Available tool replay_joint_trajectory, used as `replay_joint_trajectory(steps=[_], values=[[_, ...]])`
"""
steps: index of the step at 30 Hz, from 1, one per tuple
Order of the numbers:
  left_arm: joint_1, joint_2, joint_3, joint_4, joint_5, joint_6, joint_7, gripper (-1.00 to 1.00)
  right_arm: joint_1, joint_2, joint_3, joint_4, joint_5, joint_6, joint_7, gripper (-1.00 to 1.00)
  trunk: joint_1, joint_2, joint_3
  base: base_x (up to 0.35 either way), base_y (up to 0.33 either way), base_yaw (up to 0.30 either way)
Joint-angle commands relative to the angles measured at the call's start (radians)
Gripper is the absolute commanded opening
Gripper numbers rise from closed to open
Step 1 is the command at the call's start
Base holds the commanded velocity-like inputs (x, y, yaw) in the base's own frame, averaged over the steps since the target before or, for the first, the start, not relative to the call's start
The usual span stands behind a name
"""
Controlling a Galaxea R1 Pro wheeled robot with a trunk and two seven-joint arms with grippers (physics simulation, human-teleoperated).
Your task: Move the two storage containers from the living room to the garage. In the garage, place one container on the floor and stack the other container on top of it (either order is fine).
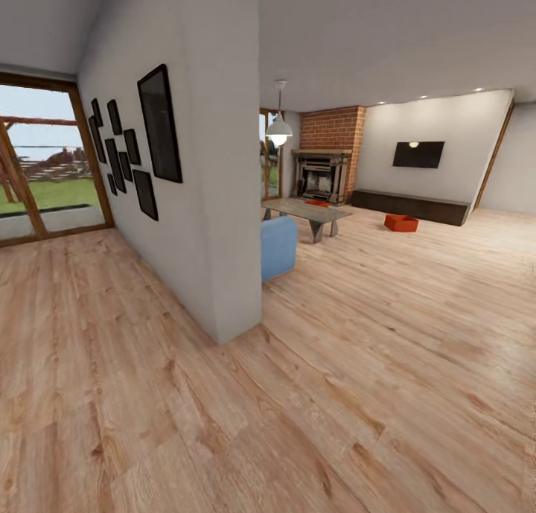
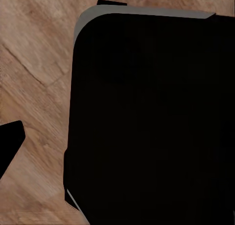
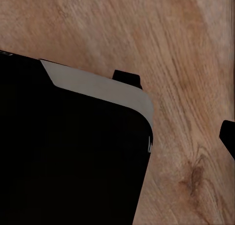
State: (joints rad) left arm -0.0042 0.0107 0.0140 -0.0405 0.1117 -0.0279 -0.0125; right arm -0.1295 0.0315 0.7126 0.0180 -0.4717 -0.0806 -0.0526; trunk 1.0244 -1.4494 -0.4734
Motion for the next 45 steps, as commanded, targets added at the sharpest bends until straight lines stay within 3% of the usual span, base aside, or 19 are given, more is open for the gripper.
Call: replay_joint_trajectory(steps=[1,45], values=[[0.000,0.000,0.000,0.001,0.009,-0.003,-0.001,1.00,-0.001,0.001,0.008,0.002,-0.008,-0.004,-0.002,1.00,0.001,0.000,-0.001,0.322,0.000,-0.247],[0.000,0.000,0.000,0.001,0.009,-0.002,-0.001,1.00,-0.001,-0.001,0.008,0.002,-0.008,-0.004,-0.001,1.00,0.001,0.000,-0.001,0.322,0.000,-0.247]])
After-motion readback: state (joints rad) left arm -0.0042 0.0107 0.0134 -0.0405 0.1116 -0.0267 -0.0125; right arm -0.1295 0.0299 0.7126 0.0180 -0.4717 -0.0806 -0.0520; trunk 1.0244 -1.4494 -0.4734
